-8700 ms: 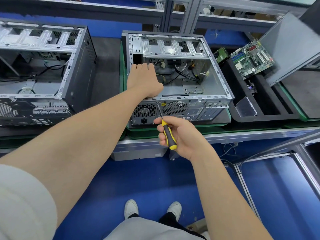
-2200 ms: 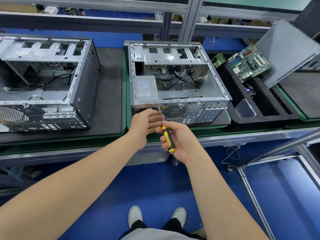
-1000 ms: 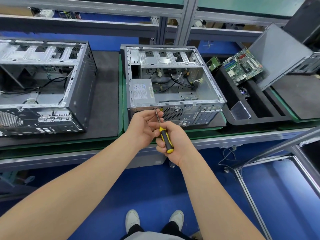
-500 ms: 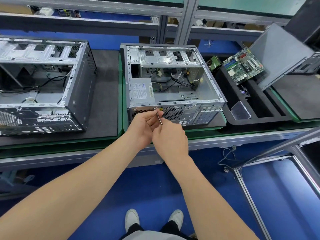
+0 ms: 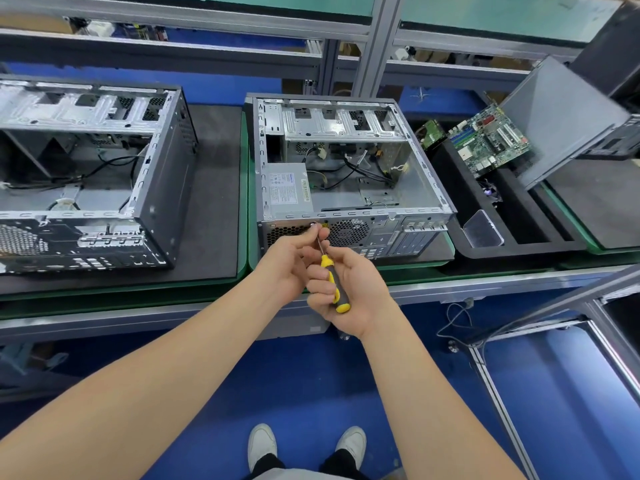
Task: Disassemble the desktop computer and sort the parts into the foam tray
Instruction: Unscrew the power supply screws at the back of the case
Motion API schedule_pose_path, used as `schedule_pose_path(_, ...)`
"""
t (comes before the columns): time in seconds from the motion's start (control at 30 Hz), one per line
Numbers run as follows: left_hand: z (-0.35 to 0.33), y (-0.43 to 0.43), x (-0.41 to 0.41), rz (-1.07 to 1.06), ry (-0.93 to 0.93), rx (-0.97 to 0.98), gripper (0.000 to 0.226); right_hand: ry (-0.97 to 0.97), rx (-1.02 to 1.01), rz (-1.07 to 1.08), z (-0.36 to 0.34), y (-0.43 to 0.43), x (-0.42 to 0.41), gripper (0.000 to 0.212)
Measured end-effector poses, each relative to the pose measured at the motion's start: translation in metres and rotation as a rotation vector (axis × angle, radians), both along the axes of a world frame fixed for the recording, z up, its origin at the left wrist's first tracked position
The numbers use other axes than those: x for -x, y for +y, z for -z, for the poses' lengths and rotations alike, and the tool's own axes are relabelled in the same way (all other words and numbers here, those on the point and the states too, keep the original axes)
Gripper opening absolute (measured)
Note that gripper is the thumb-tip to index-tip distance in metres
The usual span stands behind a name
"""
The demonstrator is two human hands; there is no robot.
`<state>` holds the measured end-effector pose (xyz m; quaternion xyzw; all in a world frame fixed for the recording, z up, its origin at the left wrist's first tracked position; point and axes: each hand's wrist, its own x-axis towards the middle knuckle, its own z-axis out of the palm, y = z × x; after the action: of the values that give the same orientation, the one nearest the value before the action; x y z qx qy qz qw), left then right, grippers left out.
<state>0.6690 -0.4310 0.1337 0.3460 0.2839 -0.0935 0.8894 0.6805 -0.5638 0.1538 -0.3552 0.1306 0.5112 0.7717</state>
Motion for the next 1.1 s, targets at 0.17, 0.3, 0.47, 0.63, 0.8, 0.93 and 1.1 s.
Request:
schedule_pose_path(0.17, 0.003, 0.005, 0.000, -0.019, -0.025, 0.045, 0.024, 0.047, -0.079, 0.051, 0.001, 0.006, 0.001, 0.027)
schedule_pose_path(0.3, 0.002, 0.004, -0.001, -0.073, -0.038, 0.042, 0.017, -0.345, 0.323, -0.003, 0.002, 0.011, 0.002, 0.019)
schedule_pose_path(0.47, 0.003, 0.001, -0.002, -0.099, -0.027, -0.010, 0.018, -0.860, 0.825, -0.080, 0.002, 0.014, 0.008, 0.030)
schedule_pose_path(0.63, 0.007, -0.001, -0.004, -0.097, -0.029, 0.011, 0.015, -1.057, 0.978, -0.097, -0.001, 0.012, 0.009, 0.033)
schedule_pose_path(0.8, 0.009, -0.004, -0.004, -0.127, -0.044, 0.022, 0.014, -1.073, 1.001, -0.068, 0.000, 0.011, 0.009, 0.029)
schedule_pose_path(0.93, 0.011, -0.005, -0.003, -0.132, -0.047, 0.041, 0.019, -1.065, 1.008, -0.035, 0.004, 0.012, 0.011, 0.029)
schedule_pose_path(1.1, 0.014, -0.006, 0.001, -0.123, -0.054, 0.013, 0.016, -1.051, 0.982, -0.045, 0.009, 0.009, 0.012, 0.027)
